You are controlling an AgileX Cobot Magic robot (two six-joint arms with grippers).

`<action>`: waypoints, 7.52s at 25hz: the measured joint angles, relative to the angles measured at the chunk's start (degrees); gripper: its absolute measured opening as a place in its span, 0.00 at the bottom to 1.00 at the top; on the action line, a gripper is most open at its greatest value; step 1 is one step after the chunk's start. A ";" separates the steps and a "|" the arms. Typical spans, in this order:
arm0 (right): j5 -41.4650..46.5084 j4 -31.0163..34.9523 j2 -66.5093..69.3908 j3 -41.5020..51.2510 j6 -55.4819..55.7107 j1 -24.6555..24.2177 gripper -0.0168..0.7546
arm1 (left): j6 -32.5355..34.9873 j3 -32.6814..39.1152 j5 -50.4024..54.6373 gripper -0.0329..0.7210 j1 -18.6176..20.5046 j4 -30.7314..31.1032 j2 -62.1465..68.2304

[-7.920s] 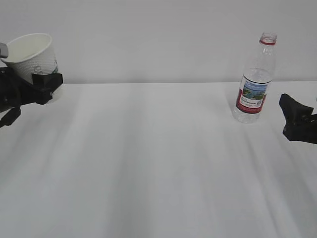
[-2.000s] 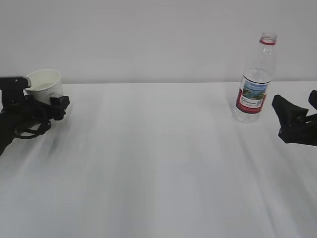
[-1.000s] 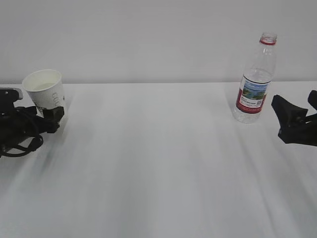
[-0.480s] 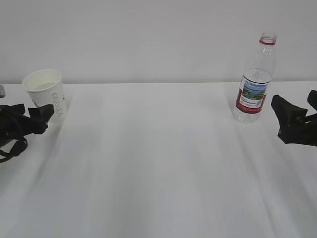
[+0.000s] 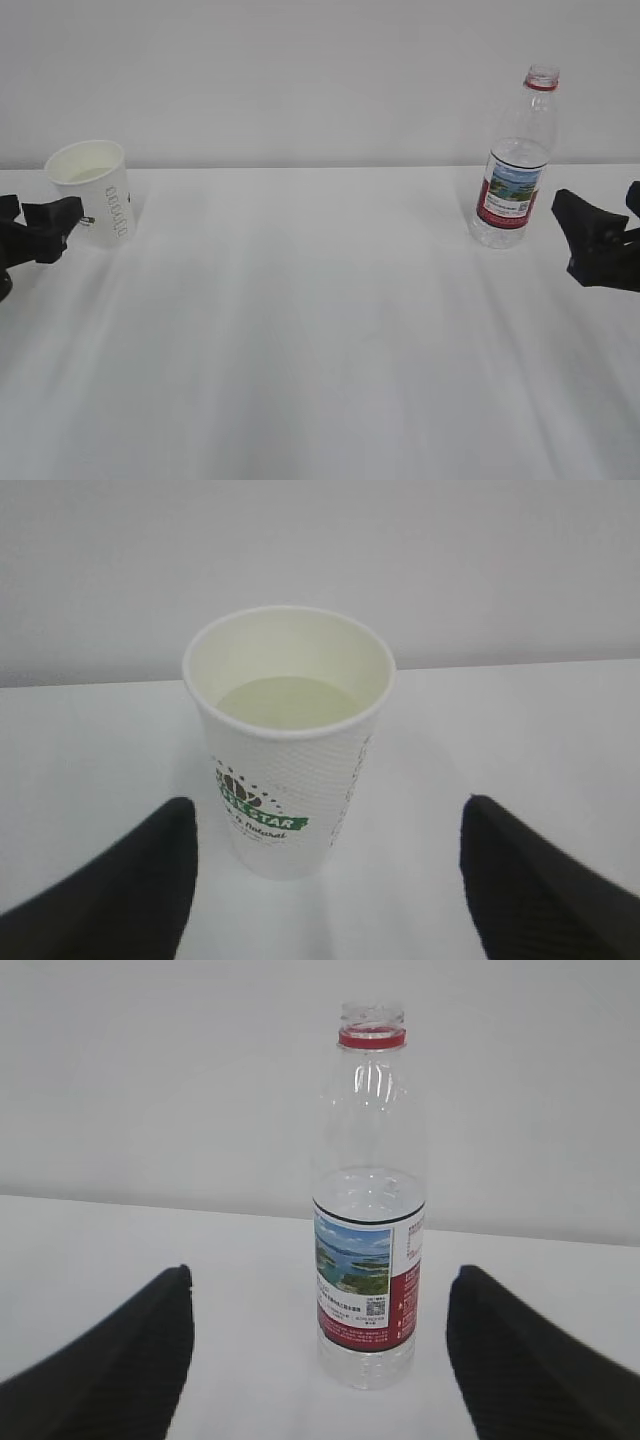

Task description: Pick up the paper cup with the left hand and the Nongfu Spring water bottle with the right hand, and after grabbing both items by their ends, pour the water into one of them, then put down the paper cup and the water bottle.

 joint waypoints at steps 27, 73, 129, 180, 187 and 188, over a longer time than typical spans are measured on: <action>30.87 0.00 -31.80 0.80 0.31 0.00 0.79 | -1.60 0.80 34.00 0.82 0.00 4.58 -37.92; 102.47 -0.78 -65.36 -12.96 -0.85 0.00 0.79 | -1.96 -6.18 96.45 0.78 -13.89 1.23 -75.02; 126.29 -0.16 -86.63 -14.58 -1.15 0.00 0.79 | -0.27 -3.19 116.30 0.72 -14.14 -3.90 -99.55; 126.04 -0.29 -86.63 -14.58 -0.84 -3.36 0.78 | 0.91 -3.19 116.30 0.72 0.87 -3.33 -99.55; 126.04 -0.29 -86.63 -14.58 -0.84 -3.40 0.79 | 4.14 -3.19 116.30 0.72 0.87 -4.71 -99.55; 126.04 -0.29 -86.63 -14.58 -0.84 -3.40 0.78 | 4.12 -3.19 116.30 0.72 0.87 -4.81 -99.55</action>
